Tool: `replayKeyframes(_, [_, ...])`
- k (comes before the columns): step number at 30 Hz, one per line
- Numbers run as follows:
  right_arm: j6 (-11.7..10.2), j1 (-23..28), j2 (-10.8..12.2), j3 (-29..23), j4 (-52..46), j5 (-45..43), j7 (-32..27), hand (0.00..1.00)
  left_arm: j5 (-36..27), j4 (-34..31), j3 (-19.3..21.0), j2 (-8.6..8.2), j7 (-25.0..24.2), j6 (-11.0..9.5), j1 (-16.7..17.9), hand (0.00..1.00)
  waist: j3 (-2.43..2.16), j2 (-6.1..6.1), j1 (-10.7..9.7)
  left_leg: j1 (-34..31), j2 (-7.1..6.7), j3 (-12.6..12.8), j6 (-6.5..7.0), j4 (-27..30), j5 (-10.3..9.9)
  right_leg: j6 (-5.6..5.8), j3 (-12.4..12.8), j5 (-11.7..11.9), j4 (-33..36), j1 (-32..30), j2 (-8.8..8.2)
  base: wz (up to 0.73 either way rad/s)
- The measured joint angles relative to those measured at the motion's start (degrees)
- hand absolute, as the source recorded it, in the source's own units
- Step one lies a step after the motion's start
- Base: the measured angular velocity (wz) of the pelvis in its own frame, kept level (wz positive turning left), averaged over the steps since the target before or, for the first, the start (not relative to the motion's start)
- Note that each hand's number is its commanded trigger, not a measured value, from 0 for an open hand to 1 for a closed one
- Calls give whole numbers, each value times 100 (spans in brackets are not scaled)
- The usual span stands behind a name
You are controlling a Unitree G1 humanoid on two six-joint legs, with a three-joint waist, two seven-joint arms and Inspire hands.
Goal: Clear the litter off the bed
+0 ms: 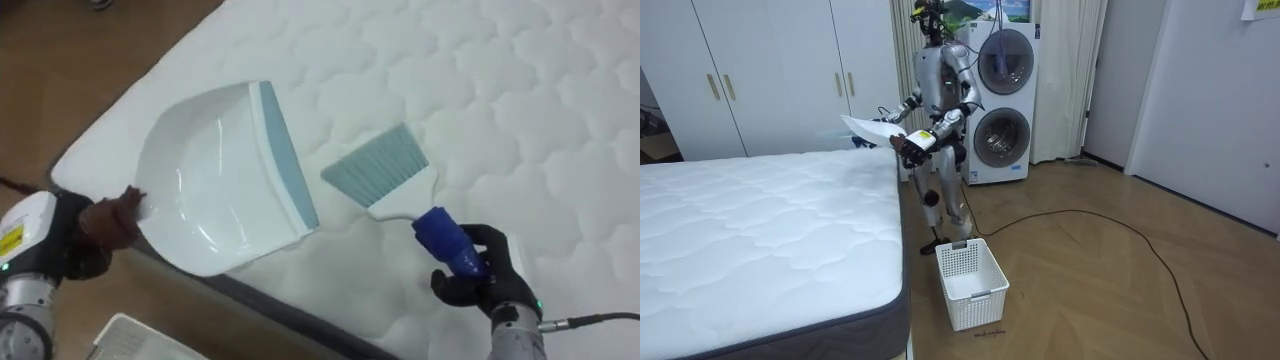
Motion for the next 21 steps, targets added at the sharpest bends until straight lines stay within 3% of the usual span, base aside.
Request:
replayKeyframes(1, [5, 9, 3, -3, 0, -16, 0, 0, 3, -3, 0, -43, -14, 0, 42, 100, 1, 0, 3, -53, -100, -249, -16, -91, 7, 4, 85, -4, -4, 44, -2, -97])
replayKeyframes(3, [42, 27, 80, -94, 3, -119, 20, 0, -3, -12, 25, -191, -16, -22, 226, 100, 3, -3, 64, -254, -382, -1039, -116, -687, 171, 24, 437, -16, 12, 130, 16, -87])
replayKeyframes(4, [43, 28, 105, -114, 3, -176, 20, 0, -3, -12, 39, -227, -16, -33, 269, 100, -8, 20, 93, -322, -420, -1193, -124, -829, 290, 16, 492, -12, 25, 141, 37, -92])
replayKeyframes(5, [44, 45, 114, -119, 4, -230, 24, 0, 2, -10, 38, -292, -18, -39, 335, 100, -49, 95, 119, -405, -457, -1419, -99, -890, 697, 29, 617, -20, 43, 144, 104, -86])
replayKeyframes(6, [45, 71, 164, -117, 15, -231, 26, 0, 0, -13, 40, -323, -18, -45, 360, 100, -80, 82, 141, -341, -477, -1503, -55, -883, 754, 49, 782, -55, 85, 153, 140, -76])
replayKeyframes(9, [44, 71, 186, -114, 13, -228, 31, 0, -8, -73, 39, -346, -20, -153, 325, 100, -59, 55, 116, -154, -524, -1409, -55, -1103, 751, 75, 1029, -81, 102, 134, 197, -46])
replayKeyframes(10, [44, 74, 190, -114, 13, -221, 33, 0, -8, -78, 39, -349, -20, -175, 326, 83, -50, 41, 117, -123, -527, -1412, -55, -1145, 749, 75, 1075, -81, 100, 136, 211, -40])
replayKeyframes(11, [44, 72, 192, -114, 8, -220, 34, 0, -18, -78, 31, -353, -24, -200, 326, 9, -41, 18, 103, -107, -527, -1406, -59, -1172, 737, 72, 1122, -79, 94, 151, 228, -25])
replayKeyframes(12, [44, 67, 192, -116, 6, -206, 32, 0, -31, -75, 2, -353, -28, -203, 324, 0, -21, -3, 54, -84, -529, -1414, -59, -1173, 737, 7, 1138, -42, 87, 165, 232, -15])
replayKeyframes(15, [39, 54, 199, -113, 11, -196, 32, 0, -287, 11, -139, -354, -31, -204, 315, 0, 42, 37, -73, 45, -533, -1424, -52, -1252, 719, 17, 1154, -56, -18, 277, 235, 0])
replayKeyframes(21, [39, 55, 271, -123, 58, -196, 33, 0, -780, 123, -189, -379, -140, -204, 299, 0, 85, 99, -212, 166, -554, -1403, -50, -1396, 718, 38, 1188, -90, -162, 406, 226, -1])
